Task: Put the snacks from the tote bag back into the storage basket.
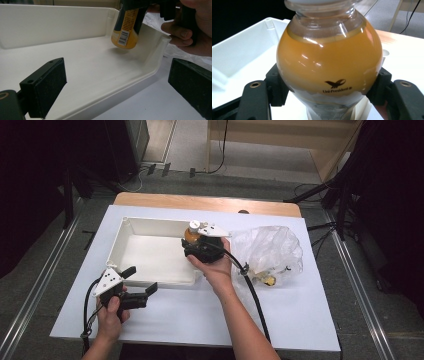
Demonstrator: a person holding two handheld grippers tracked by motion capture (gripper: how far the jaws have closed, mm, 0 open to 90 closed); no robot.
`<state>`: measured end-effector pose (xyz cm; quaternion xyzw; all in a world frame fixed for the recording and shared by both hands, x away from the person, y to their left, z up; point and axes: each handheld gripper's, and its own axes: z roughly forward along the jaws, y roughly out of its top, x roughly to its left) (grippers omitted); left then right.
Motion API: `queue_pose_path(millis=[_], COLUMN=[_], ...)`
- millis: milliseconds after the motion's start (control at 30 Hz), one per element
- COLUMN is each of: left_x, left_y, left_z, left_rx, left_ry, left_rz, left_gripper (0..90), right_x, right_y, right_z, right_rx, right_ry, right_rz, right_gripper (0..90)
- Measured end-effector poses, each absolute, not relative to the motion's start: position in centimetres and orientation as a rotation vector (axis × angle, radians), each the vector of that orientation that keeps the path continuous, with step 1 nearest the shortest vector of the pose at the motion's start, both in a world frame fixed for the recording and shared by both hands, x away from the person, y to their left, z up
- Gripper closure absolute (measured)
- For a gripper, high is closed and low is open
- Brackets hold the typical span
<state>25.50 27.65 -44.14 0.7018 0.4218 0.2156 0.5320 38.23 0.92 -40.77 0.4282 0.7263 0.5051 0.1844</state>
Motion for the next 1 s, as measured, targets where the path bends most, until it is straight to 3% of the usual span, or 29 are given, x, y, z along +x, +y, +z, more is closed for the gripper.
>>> queue_pose_path(millis=[1000], left_x=[25.2], left_y=[27.5], left_z=[-44.4], left_rx=[1.694], left_ry=[1.011], left_rz=[0.526], left_gripper=[1.5], right_x=[38.1], right_y=[1.2], right_z=[-42.2], right_rx=[1.182], right_ry=[2.062], right_rz=[1.347], right_gripper=[29.5])
